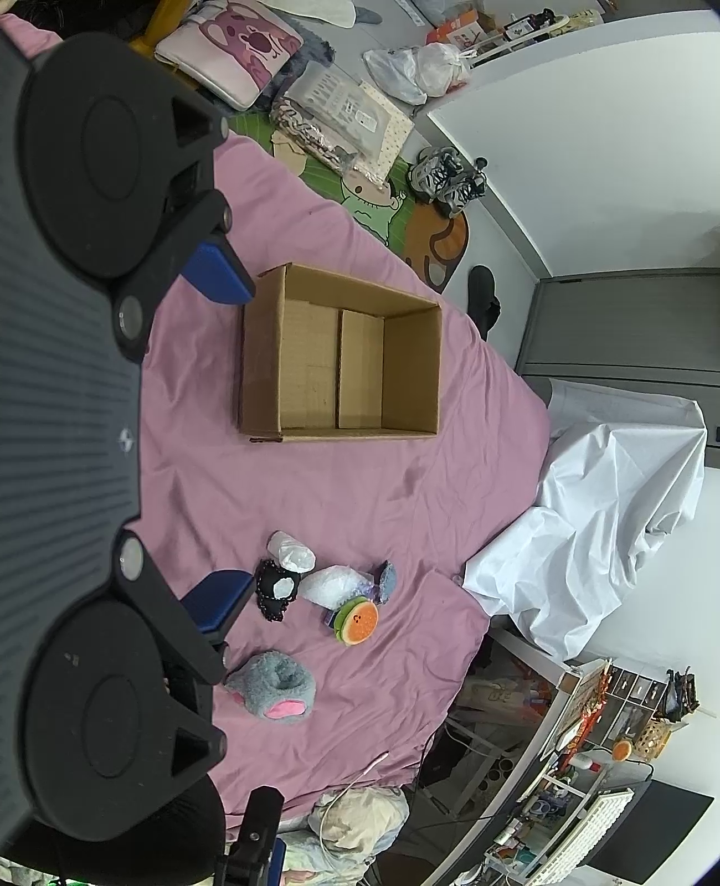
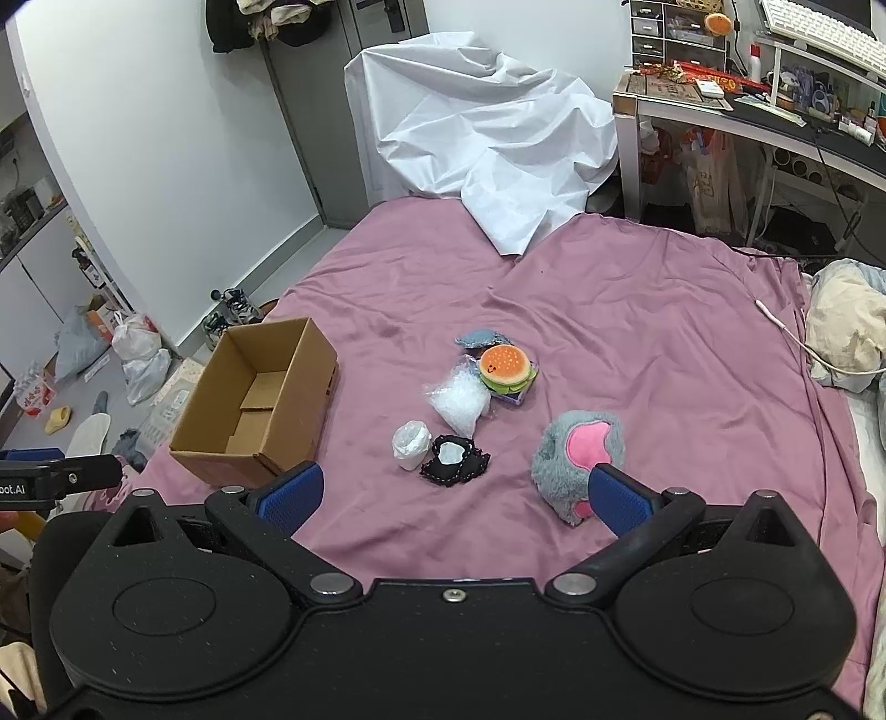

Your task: Organize soft objects

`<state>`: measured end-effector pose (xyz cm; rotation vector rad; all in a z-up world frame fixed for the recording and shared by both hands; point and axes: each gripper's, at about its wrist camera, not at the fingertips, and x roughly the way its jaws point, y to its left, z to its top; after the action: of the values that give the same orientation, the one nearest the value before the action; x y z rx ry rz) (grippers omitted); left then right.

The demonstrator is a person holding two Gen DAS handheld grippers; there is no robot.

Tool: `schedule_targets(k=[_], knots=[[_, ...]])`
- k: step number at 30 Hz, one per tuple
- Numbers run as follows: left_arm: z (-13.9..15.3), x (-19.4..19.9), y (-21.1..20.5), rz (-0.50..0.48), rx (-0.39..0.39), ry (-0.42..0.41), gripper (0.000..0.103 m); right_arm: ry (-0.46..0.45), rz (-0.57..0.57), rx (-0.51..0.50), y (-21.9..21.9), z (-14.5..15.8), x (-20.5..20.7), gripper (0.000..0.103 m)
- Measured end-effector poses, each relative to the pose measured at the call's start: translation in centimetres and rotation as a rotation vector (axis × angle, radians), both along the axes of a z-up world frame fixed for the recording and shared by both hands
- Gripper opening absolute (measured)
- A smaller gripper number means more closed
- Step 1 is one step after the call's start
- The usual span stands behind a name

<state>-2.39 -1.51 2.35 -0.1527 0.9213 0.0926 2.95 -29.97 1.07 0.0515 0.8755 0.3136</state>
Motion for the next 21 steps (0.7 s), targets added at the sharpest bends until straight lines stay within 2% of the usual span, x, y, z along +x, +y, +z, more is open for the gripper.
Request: schedule_targets(k=[21], knots=[[0.32,0.20,-0.56,-0.017,0.005,-0.016,0.102,-0.027,0.006,0.031,-0.61,-0.02,0.15,0.103]])
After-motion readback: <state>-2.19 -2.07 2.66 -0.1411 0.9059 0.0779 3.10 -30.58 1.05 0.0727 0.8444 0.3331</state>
